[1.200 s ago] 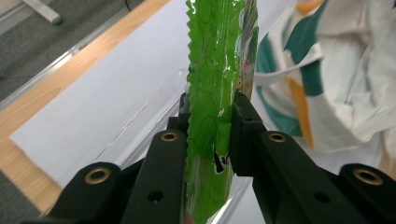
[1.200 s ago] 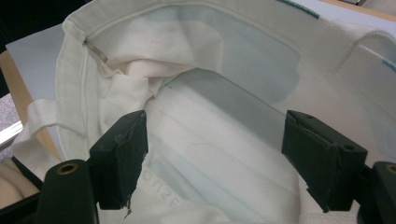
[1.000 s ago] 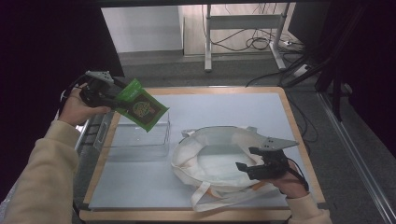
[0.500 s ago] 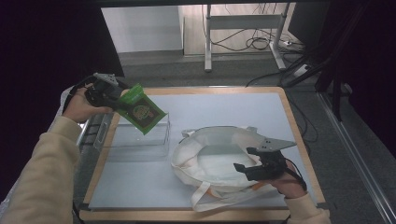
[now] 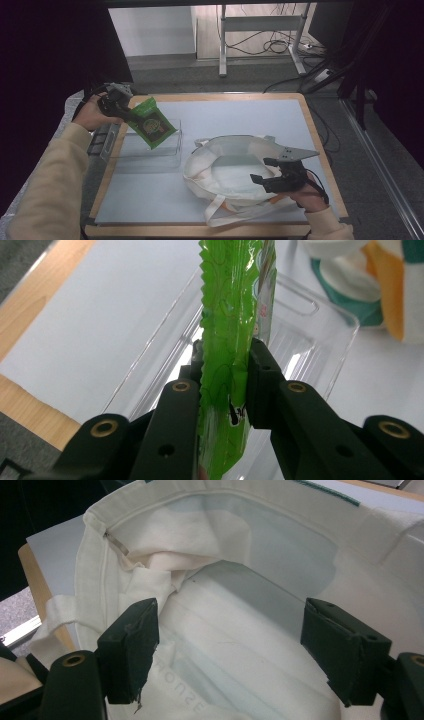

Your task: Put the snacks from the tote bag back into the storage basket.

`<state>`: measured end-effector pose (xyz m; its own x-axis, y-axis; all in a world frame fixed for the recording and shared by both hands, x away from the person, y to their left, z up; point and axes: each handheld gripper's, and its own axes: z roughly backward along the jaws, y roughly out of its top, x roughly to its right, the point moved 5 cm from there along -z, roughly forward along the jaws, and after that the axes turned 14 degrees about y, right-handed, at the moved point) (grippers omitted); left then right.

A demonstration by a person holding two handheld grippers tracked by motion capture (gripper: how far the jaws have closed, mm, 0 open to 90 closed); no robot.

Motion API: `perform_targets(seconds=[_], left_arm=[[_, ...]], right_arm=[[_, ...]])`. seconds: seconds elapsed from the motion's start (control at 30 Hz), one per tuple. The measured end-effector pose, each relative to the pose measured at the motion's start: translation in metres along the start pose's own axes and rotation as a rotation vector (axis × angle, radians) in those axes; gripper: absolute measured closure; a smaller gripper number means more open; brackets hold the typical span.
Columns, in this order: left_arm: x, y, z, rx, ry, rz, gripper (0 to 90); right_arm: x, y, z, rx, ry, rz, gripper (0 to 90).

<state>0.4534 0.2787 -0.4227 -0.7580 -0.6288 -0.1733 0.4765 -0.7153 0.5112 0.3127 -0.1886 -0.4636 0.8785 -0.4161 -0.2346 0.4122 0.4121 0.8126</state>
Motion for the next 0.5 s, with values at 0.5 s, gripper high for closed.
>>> perform_targets(seconds=[0.5], left_arm=[[0.009, 0.001, -0.028, -0.114, -0.047, -0.103, 78.1]], right_arm=[[0.000, -0.001, -0.003, -0.004, 0.011, -0.006, 23.3]])
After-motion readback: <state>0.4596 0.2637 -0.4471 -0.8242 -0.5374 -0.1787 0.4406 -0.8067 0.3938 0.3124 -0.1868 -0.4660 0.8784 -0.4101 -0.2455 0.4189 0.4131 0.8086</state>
